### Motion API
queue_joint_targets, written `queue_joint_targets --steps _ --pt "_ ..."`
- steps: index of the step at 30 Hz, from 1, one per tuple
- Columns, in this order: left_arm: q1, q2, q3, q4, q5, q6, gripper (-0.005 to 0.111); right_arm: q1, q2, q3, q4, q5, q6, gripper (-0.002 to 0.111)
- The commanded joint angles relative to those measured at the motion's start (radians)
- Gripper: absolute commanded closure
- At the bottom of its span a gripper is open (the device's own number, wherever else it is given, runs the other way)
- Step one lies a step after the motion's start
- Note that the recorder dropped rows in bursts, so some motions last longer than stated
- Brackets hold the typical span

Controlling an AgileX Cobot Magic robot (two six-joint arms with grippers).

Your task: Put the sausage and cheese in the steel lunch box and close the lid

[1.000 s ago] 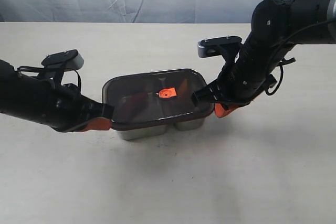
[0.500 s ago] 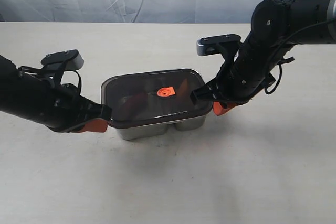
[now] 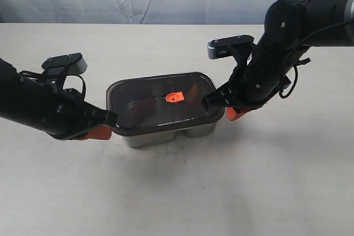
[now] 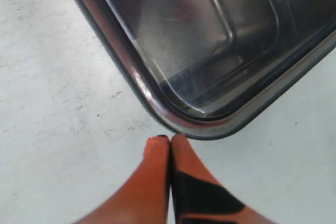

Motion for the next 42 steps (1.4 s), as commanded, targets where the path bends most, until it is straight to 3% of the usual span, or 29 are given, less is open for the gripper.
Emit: queue_joint_targets --steps 1,5,13,18,29,42 --pt "0.0 -0.005 -0.005 0.002 -0.01 -0.008 0.107 -0.006 -0.002 0.003 -0.108 -0.007 0.069 0.108" --pt "0.0 -0.011 -0.005 -0.003 -0.068 -0.008 0.107 -0.006 -0.03 0.003 -0.222 -0.037 0.188 0.108" --pt "0.0 -0.023 -0.099 -0.005 -0.045 -0.006 0.107 -0.006 -0.073 -0.034 -0.181 -0.14 0.18 0.108" --pt "0.0 -0.003 -0.149 0.003 -0.018 -0.006 0.107 -0.004 -0.038 -0.078 -0.093 -0.11 0.118 0.108" --pt "0.0 0.009 -0.158 0.072 0.18 -0.008 0.107 -0.004 -0.063 -0.078 0.061 0.1 -0.029 0.108" --pt "0.0 0.085 -0.158 0.108 0.128 -0.04 0.107 -0.004 -0.063 -0.078 0.118 0.096 -0.089 0.108"
